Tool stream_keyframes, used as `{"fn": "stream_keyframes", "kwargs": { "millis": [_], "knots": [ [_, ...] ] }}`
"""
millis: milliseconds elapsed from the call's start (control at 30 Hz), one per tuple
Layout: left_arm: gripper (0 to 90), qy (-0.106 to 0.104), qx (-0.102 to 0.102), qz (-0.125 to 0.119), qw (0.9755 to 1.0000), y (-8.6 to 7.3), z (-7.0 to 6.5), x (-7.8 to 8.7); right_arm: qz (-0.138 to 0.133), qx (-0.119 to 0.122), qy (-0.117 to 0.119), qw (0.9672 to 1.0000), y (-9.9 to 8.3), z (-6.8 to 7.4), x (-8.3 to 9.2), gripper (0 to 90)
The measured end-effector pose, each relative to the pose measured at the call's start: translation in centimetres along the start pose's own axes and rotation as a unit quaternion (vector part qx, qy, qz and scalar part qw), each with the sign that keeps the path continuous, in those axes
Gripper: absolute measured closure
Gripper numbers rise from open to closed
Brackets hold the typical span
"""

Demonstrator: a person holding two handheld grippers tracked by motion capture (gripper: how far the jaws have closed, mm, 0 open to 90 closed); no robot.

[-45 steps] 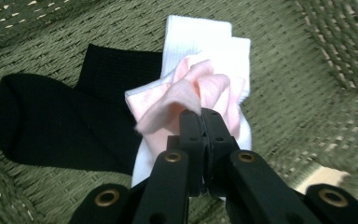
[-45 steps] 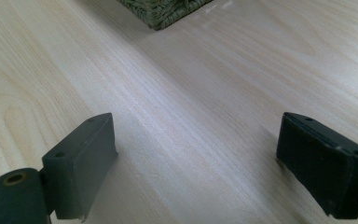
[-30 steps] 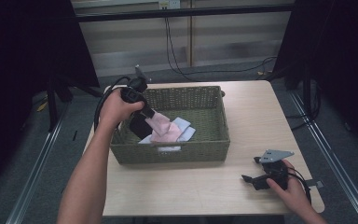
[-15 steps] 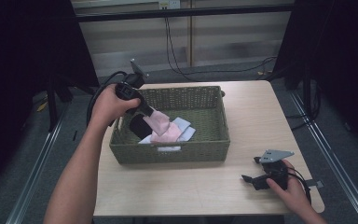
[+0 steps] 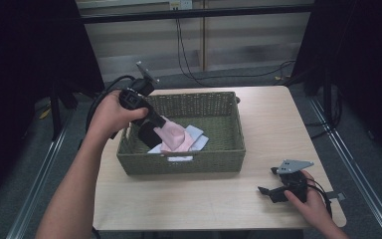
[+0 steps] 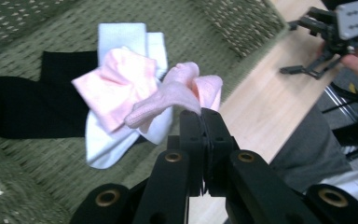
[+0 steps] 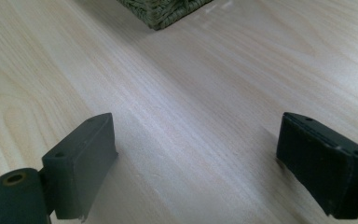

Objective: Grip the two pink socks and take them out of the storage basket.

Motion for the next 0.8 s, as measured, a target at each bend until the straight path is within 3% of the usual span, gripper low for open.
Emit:
{"fn": "stream_keyframes", "kwargs": {
  "millis": [300,433,533,800],
  "knots": [
    [88.5,-0.02,-0.035,0.008,0.9992,-2.3,-2.5,-1.3,0.001,-0.002,0.001,1.0,0.0,0.0,0.0,10.9],
    [88.5,-0.019,-0.05,0.011,0.9985,-3.0,-3.3,-2.0,0.002,0.0,0.001,1.0,0.0,0.0,0.0,11.0],
    [88.4,-0.03,-0.055,0.008,0.998,-3.5,-4.0,-2.6,0.002,0.001,0.001,1.0,0.0,0.0,0.0,11.0],
    [88.1,-0.031,-0.063,0.022,0.9973,-4.3,-4.6,-4.7,0.002,0.0,0.001,1.0,0.0,0.0,0.0,11.0]
  ]
}}
Point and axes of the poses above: each handheld gripper's, and its own axes: x roughly backward along the jaws, y roughly out of its top, z roughly to its left, the point moved 7 cm from there along -x, roughly forward along the jaws, and after that the axes turned 4 degrees about y, right-handed, at the moved point
